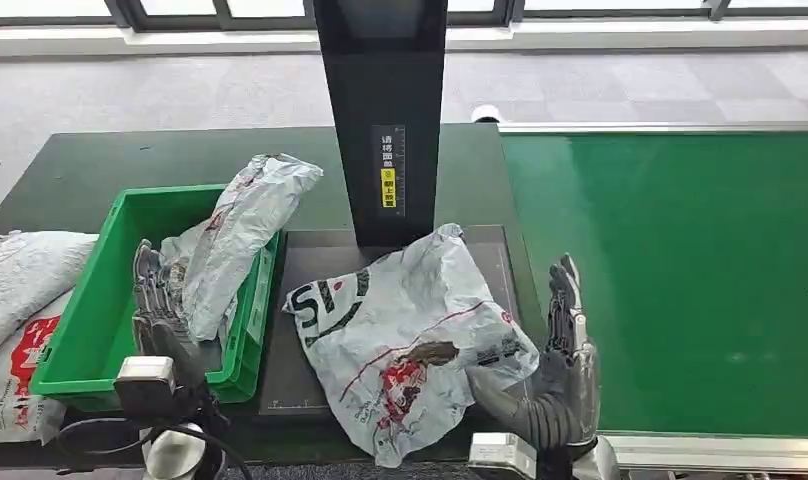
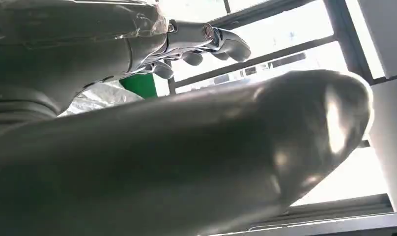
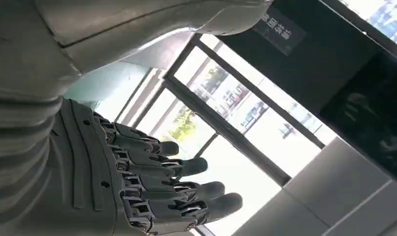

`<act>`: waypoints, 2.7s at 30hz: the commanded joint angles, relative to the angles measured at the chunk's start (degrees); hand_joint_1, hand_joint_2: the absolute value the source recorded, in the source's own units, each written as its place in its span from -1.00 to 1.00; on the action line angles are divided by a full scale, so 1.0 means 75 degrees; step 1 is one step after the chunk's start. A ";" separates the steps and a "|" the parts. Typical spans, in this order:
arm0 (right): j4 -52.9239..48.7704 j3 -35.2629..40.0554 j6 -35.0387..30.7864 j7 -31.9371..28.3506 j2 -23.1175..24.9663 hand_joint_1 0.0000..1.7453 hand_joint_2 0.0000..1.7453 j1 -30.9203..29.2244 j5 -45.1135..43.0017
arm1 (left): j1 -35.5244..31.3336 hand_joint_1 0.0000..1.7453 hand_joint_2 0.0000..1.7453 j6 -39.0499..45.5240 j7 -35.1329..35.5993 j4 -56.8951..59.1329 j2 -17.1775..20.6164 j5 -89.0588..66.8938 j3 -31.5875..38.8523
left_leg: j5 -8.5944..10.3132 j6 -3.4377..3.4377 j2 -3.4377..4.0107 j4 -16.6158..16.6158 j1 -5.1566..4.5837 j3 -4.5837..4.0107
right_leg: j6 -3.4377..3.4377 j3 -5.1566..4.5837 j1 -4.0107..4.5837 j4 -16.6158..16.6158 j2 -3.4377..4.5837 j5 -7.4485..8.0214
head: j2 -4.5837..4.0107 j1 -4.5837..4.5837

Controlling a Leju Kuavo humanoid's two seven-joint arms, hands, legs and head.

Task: Moved the parcel from conveyor to table for the left to box.

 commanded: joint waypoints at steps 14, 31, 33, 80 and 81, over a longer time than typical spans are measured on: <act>-0.1640 0.0470 -0.1159 -0.0968 -0.0851 -1.00 1.00 0.0333 -0.1428 | -0.1677 -1.00 -1.00 -0.1933 0.1727 0.2966 0.0718 -0.5015 -0.2335 | 0.0013 0.0025 -0.0033 -0.0013 -0.0011 0.0016 | 0.0001 0.0030 -0.0007 -0.0016 -0.0041 0.0000 | -0.0003 0.0000; -0.1872 0.0281 -0.0972 -0.0968 -0.0696 -1.00 1.00 0.0448 -0.1377 | -0.1915 -1.00 1.00 -0.2206 0.1441 0.3340 0.0687 -0.5776 -0.3000 | 0.0003 0.0019 0.0007 -0.0003 -0.0011 0.0016 | 0.0009 0.0013 -0.0009 -0.0009 -0.0002 0.0009 | -0.0003 0.0000; -0.1872 0.0281 -0.0972 -0.0968 -0.0696 -1.00 1.00 0.0448 -0.1377 | -0.1915 -1.00 1.00 -0.2206 0.1441 0.3340 0.0687 -0.5776 -0.3000 | 0.0003 0.0019 0.0006 -0.0003 -0.0012 0.0016 | 0.0009 0.0013 -0.0009 -0.0008 -0.0003 0.0008 | 0.0000 0.0000; -0.2051 0.0200 -0.1011 -0.0968 -0.0596 -1.00 1.00 0.0571 -0.1369 | -0.1291 1.00 1.00 0.0225 0.0033 0.1231 0.0492 -0.4918 -0.2135 | -0.0006 0.0031 0.0047 -0.0008 -0.0013 0.0019 | 0.0004 0.0013 -0.0008 -0.0014 0.0034 0.0014 | -0.0003 0.0000; -0.2059 0.0198 -0.1016 -0.0968 -0.0600 -1.00 1.00 0.0584 -0.1380 | -0.1106 1.00 1.00 0.0350 -0.0030 0.0804 0.0540 -0.4844 -0.2098 | -0.0006 0.0025 0.0037 0.0000 -0.0008 0.0008 | 0.0006 0.0009 -0.0005 -0.0010 0.0027 0.0013 | -0.0003 0.0000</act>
